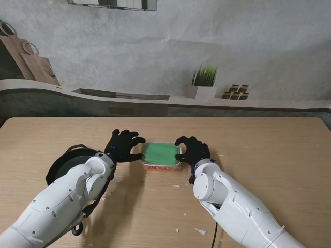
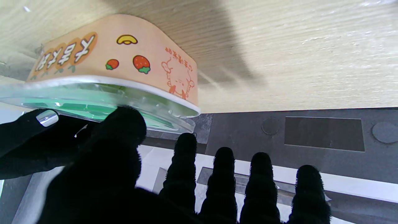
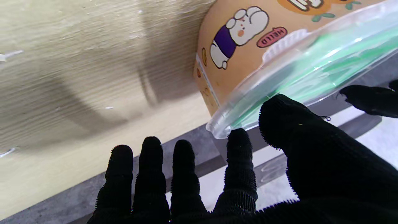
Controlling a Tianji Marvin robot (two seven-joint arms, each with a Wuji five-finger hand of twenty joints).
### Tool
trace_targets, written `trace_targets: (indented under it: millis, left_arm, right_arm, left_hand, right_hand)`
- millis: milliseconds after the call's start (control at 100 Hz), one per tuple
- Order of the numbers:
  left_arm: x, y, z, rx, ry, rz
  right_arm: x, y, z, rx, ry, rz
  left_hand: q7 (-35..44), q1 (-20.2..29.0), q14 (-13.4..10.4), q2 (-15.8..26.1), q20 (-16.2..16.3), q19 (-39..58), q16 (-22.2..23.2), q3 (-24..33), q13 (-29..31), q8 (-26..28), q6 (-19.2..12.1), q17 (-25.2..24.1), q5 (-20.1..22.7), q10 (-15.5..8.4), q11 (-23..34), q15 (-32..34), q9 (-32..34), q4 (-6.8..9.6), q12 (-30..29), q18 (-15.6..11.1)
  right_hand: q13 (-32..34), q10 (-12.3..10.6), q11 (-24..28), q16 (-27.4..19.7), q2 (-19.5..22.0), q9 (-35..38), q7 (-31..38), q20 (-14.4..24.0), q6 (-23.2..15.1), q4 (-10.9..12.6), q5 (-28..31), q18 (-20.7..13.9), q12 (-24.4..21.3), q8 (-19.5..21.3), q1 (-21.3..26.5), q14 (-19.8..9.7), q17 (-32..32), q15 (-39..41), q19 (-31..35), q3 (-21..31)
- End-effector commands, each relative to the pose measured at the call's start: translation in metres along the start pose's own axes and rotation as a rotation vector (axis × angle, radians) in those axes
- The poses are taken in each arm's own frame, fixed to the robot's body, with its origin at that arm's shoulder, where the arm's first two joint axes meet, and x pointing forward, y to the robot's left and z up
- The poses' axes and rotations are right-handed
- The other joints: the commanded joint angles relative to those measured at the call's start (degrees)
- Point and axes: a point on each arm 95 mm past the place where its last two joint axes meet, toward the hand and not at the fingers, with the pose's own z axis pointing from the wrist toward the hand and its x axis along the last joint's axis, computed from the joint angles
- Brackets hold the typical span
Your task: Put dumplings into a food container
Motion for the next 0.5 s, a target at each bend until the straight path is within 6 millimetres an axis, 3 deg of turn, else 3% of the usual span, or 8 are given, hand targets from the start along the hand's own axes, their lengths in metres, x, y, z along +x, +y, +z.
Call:
trace_targets:
  millis: [0, 200, 390, 490]
  left_arm:
    - [0.000, -0.001, 0.000, -0.017, 0.001, 0.006]
    - [0.000, 0.003, -0.002, -0.033, -0.001, 0.012]
    - [-0.001, 0.006, -0.005, -0.036, -0.001, 0.020]
    - [-0.001, 0.008, -0.006, -0.032, -0.001, 0.018]
  right_arm:
    - [0.000, -0.006, 0.000, 0.020, -0.003, -0.006]
    - [0.001, -0.009, 0.007, 0.024, -0.012, -0.032]
    - [0.005, -0.008, 0.013, 0.027, 0.005, -0.031]
    - [0.006, -0.008, 0.014, 0.015, 0.022, -0.030]
  left_hand:
    - [-0.93, -0.88, -0.75, 0.08, 1.06, -1.99, -0.59, -0.79, -1.88, -0.32, -1.46, -0.82, 0.91, -1.75, -1.28, -1.54, -1.50, 1.44, -0.55, -0.85]
    - [0.54, -0.55, -0.86, -0.23, 1.60, -2.47, -0.39, -0.56, -1.86, 0.41, -1.58, -0.77, 3.74, -2.02, -1.44, -1.86, -1.45, 1.50, -0.50, -0.83]
    - [3.55, -0.38, -0.95, -0.59, 2.23, -3.05, -0.12, 0.37, -1.83, 2.55, -1.98, -0.65, 5.73, -2.10, -1.22, -1.98, -1.39, 1.57, -0.27, -0.79]
    - [3.96, 0.05, -0.98, -0.30, 2.38, -3.17, -0.08, 0.86, -1.79, 2.96, -2.44, -0.63, 6.20, -2.22, -1.07, -1.97, -1.34, 1.57, -0.20, -0.85]
  right_hand:
    - [-1.22, -1.03, -1.82, 0.27, -1.79, -0.43, -0.49, -0.60, -0.92, 1.36, -1.14, -1.11, -0.55, 0.08, 0.01, -1.25, -0.66, 0.17, 1.00, -0.15]
    - [0.31, -0.73, 3.61, 0.62, -2.06, -0.76, 0.37, -0.69, 1.97, 1.72, 1.02, -0.37, 1.77, -0.05, 0.94, -0.58, 0.00, 0.91, 1.70, 2.23]
    - [1.48, -8.59, 9.94, 0.84, -2.37, 0.22, 2.36, -1.21, 9.56, 2.17, 1.41, -0.65, 3.91, -0.62, 1.46, -2.99, 0.04, 0.92, 2.76, 7.25]
    - [2.09, -9.14, 9.86, 0.90, -2.30, 1.49, 2.73, -1.22, 8.26, 2.12, 2.97, -0.59, 3.84, -0.63, 2.12, -3.60, 0.31, 0.99, 3.15, 7.90]
